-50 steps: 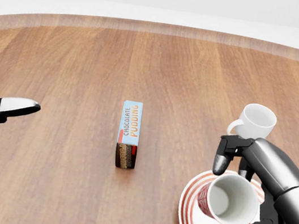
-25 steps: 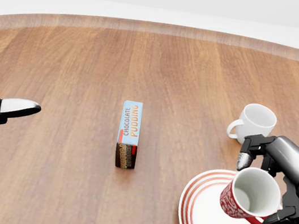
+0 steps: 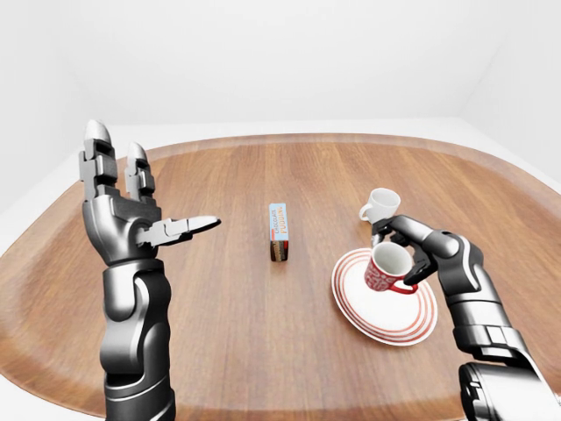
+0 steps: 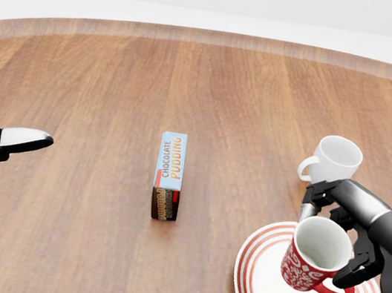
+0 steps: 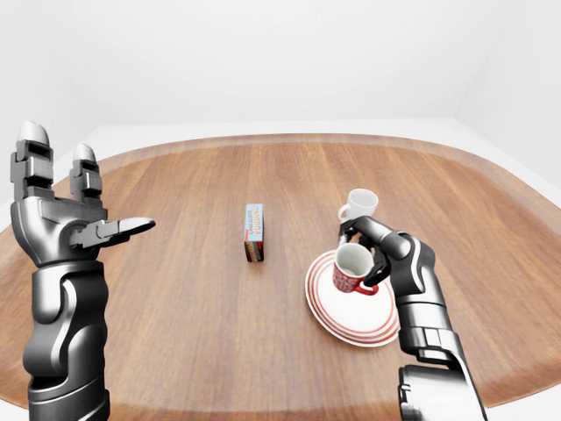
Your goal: Pick up the red mug and put it on the plate
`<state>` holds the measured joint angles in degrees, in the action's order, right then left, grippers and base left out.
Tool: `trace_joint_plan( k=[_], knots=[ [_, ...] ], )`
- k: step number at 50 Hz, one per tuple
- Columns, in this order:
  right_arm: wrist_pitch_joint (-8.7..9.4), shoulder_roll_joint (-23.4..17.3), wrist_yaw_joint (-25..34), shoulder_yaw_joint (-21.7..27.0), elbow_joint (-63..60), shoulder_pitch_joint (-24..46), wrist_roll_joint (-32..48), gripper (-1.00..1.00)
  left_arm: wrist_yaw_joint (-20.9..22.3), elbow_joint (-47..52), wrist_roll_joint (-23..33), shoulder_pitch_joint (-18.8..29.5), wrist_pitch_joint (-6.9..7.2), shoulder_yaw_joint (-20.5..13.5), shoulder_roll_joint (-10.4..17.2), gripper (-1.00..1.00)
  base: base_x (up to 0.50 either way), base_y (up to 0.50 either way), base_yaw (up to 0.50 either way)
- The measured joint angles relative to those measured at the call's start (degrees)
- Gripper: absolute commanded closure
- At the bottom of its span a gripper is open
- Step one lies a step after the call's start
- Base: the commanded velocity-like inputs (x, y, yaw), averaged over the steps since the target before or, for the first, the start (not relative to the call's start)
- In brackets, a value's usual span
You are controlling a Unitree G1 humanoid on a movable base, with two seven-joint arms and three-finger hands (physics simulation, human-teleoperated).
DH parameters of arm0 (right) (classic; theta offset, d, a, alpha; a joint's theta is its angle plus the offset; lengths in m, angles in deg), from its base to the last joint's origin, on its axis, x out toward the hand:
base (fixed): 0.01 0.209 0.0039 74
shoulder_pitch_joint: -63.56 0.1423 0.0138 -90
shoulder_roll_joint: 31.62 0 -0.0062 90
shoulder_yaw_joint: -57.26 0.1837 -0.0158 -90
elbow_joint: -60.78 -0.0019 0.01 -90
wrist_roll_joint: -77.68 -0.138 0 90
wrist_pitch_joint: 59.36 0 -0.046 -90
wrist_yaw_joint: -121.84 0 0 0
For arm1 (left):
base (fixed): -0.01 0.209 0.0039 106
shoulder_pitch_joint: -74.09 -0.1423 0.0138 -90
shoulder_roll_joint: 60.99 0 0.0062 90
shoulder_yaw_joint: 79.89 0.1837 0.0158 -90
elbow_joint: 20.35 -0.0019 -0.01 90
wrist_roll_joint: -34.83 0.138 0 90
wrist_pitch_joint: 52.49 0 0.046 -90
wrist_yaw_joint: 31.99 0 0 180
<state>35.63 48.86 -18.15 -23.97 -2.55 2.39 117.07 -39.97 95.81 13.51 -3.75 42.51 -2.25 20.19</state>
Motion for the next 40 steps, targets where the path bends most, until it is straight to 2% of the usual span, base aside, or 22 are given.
trace_joint_plan(
  k=[18, 40],
  knots=[
    [0.00, 0.1, 0.0, -1.7, 9.9, 2.7, 0.5, 1.00, 0.0, 0.0, -0.1, 0.0, 0.00, -0.1, 0.1, -0.99, 0.00, 0.00, 0.00],
    [0.00, 0.2, -2.5, -1.6, 10.1, 2.3, 0.6, 1.00, 0.1, -0.2, -0.1, -0.1, 0.00, -0.3, 0.2, -0.98, 0.00, 0.00, 0.00]
  ],
)
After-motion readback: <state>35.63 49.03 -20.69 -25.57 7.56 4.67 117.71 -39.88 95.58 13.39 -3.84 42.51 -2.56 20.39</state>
